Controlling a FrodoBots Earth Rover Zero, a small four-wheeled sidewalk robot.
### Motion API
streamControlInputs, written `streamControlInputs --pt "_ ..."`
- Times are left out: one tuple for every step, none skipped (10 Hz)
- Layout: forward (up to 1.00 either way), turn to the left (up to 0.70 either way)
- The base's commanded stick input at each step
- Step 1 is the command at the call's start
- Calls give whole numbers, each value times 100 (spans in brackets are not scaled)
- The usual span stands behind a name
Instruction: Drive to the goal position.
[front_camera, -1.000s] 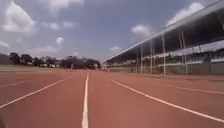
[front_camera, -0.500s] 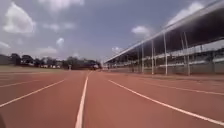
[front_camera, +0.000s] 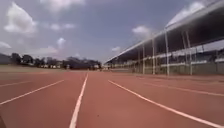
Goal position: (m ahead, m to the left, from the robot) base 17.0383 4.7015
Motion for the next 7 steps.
streamControlInputs --pt "70 0" --pt "70 0" --pt "70 0" --pt "70 0" --pt "70 0" --pt "70 0" --pt "70 0"
